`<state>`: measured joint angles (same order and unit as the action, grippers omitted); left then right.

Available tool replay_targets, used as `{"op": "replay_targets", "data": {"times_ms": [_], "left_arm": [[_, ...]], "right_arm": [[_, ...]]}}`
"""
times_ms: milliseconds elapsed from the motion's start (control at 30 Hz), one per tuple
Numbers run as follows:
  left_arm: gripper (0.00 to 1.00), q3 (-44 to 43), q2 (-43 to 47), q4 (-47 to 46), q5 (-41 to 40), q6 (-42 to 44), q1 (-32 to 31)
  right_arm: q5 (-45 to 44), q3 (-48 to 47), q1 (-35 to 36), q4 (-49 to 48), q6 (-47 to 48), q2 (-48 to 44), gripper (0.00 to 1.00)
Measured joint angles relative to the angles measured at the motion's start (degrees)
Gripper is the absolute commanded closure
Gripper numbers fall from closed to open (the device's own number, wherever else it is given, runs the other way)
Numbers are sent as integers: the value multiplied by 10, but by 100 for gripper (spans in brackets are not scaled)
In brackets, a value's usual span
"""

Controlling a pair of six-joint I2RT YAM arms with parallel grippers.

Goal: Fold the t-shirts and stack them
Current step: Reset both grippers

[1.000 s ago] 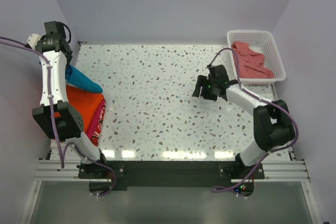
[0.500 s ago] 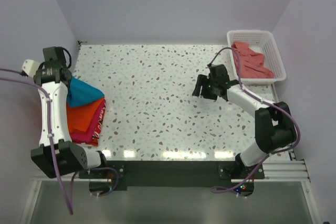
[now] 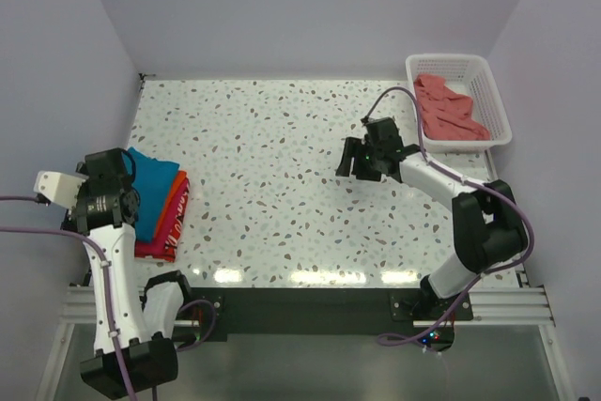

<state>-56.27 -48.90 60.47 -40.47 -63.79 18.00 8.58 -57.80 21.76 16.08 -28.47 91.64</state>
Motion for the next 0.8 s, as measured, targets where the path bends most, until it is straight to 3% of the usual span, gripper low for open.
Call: {"op": "replay_targets", "data": {"times_ms": [167, 333, 500, 567, 800], "left_arm": [[0, -21, -9, -61, 39, 82, 0], [0, -13, -22, -152, 155, 183, 0], [0, 33, 22, -247, 263, 233, -26], [0, 36, 24, -271, 277, 241, -69], [0, 33, -63, -341, 237, 239, -333]], "right_arm": [[0, 0, 1, -1, 0, 5, 34], [0, 0, 1, -2, 0, 9, 34], [-1, 0, 1, -2, 0, 8, 33], [-5, 3, 1, -2, 0, 1, 33], [-21, 19, 1, 7, 1, -57, 31]]}}
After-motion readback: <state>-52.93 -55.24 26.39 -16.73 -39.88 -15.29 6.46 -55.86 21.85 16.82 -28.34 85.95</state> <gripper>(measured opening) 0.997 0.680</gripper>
